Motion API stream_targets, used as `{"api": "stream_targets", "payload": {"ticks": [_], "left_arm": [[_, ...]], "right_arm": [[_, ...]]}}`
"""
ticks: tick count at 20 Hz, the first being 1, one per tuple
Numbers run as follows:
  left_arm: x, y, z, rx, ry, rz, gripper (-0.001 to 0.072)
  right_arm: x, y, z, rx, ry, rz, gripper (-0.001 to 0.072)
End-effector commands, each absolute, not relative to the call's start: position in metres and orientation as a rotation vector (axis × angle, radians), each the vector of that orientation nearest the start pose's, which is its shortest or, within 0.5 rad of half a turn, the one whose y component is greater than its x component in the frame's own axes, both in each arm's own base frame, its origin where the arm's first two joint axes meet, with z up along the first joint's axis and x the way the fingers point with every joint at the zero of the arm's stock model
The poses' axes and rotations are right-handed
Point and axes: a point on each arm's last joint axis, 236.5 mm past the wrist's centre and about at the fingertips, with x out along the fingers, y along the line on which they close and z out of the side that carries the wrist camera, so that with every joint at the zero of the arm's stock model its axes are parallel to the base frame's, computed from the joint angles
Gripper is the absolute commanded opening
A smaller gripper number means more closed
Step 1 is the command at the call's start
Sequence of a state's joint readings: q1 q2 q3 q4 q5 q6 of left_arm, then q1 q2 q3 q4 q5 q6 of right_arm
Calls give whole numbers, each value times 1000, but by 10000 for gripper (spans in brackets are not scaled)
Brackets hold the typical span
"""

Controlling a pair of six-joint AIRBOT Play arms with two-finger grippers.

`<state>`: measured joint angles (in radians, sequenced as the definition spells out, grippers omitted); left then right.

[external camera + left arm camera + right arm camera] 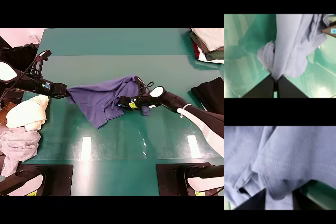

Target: Fold the shirts.

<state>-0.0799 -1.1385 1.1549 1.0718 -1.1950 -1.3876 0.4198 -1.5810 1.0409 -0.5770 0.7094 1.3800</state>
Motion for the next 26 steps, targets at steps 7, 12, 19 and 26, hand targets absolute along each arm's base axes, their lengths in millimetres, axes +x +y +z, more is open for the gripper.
{"api": "stream_targets", "payload": {"ticks": [7,12,19,26], "left_arm": [[374,-111,121,-87,1046,-423,23],[382,-102,278,21,711,-408,23],[285,-97,473,64,224,-409,22],[177,-101,562,38,-134,-452,22]], "right_arm": [[402,265,13,582,1074,548,17],[410,165,167,625,724,502,17],[333,75,396,426,256,447,16],[256,32,465,241,148,207,16]]}}
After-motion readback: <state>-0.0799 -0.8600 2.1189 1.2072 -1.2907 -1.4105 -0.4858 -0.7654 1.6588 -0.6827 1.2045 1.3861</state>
